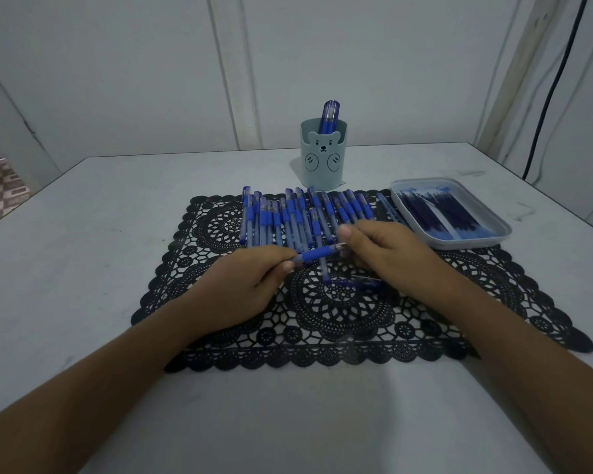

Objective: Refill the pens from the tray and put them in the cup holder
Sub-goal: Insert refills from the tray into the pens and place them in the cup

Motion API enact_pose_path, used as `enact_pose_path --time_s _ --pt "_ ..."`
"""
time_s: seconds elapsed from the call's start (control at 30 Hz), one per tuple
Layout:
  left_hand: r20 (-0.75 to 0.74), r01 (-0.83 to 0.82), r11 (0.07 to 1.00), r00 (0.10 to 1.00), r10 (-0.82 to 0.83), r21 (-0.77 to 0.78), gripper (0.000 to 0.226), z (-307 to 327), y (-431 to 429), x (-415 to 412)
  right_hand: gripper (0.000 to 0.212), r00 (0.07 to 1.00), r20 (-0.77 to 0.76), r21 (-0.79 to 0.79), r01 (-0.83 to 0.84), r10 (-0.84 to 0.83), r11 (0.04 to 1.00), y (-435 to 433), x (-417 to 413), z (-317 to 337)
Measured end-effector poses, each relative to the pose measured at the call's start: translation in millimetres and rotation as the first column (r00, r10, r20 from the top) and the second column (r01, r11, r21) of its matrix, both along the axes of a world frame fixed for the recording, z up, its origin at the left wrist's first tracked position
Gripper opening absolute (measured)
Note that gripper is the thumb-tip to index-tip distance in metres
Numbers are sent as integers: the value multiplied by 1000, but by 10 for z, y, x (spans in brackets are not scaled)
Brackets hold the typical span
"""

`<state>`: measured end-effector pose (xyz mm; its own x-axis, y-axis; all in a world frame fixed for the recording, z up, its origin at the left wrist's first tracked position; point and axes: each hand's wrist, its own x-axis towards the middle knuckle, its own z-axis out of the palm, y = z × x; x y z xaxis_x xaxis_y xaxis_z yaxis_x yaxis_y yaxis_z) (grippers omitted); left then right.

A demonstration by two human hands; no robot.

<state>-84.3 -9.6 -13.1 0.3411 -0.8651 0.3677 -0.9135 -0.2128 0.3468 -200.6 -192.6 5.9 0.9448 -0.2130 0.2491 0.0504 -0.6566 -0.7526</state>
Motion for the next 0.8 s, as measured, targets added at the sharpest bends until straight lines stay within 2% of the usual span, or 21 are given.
enact_pose_path --time_s 0.07,0.17,0.3,0.37,0.4,0.43,0.5,0.53,0.6,0.67,0.8 --pt "85 -20 1000 996 18 17 49 -8 9 -12 28 999 -46 -47 -9 6 999 -22 1 5" --pt "151 -36 999 988 34 12 43 -24 21 -5 5 997 -60 -22 -52 50 998 -65 -3 -11" --pt "186 -33 999 982 32 3 41 -23 31 3 26 995 -99 -61 -11 5 998 -49 7 -16" --pt "196 -28 1000 980 26 3 41 -22 31 -5 20 994 -104 -51 -28 23 998 -53 -2 0" --pt "193 -29 1000 981 28 3 40 -20 32 -3 9 994 -98 -16 -47 46 999 -63 -8 5" --pt "190 -30 1000 981 29 1 40 -22 35 2 6 994 -84 7 -65 66 998 -73 -12 6" --pt "188 -30 1000 982 29 1 39 -21 39 11 15 995 -85 25 -52 54 998 -71 -15 -4" --pt "187 -28 1000 982 27 6 39 -18 39 10 13 995 -94 -5 -29 28 1000 -53 -13 -2" --pt "184 -22 1000 983 19 13 40 -15 38 7 27 994 -106 -64 -5 -2 998 -27 -1 -4" --pt "171 -16 1000 985 12 20 41 -8 39 5 31 993 -116 -9 -11 10 1000 -30 -3 1" --pt "76 -5 999 997 2 39 43 2 28 31 9 996 -76 23 -50 52 998 -57 -15 28"
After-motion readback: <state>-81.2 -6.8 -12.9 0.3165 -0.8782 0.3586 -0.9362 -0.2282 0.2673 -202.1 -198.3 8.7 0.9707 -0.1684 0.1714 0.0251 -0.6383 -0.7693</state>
